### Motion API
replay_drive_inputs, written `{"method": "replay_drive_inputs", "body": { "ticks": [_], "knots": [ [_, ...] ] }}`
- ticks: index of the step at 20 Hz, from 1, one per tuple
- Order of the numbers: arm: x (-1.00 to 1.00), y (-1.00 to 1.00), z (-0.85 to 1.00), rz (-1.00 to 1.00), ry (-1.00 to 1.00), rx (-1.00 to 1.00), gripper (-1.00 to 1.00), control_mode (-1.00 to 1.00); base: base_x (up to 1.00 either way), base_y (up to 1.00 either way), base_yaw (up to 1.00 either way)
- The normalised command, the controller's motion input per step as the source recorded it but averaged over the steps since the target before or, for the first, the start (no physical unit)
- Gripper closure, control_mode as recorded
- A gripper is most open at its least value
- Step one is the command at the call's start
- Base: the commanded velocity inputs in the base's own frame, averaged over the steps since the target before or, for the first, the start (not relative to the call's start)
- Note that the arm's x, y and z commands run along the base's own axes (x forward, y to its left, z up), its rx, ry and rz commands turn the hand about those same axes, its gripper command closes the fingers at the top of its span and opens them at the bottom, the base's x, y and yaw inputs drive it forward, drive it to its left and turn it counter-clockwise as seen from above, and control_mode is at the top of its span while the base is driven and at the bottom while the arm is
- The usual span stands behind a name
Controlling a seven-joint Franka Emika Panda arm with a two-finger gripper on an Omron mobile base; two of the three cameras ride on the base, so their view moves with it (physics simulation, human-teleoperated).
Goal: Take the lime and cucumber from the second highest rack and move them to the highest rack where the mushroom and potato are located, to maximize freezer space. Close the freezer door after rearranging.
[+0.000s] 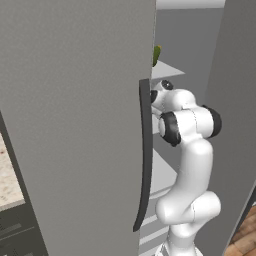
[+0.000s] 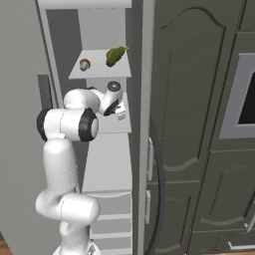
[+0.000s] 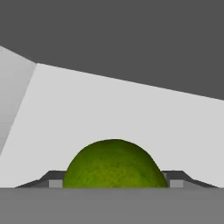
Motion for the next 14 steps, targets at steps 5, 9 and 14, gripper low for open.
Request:
{"method": "replay_drive_inputs", "body": {
  "ticks": [5, 9, 14],
  "knots": [
    [-0.89, 0.00, 0.04, 0.00, -0.35, 0.04, 1.00, -1.00, 0.00, 0.00, 0.00],
    [-1.00, -0.19, 0.30, 0.00, -0.17, 0.16, 1.00, -1.00, 0.00, 0.00, 0.00],
    [-0.95, -0.13, 0.60, 0.00, -0.01, 0.18, 1.00, -1.00, 0.00, 0.00, 0.00]
  ]
}}
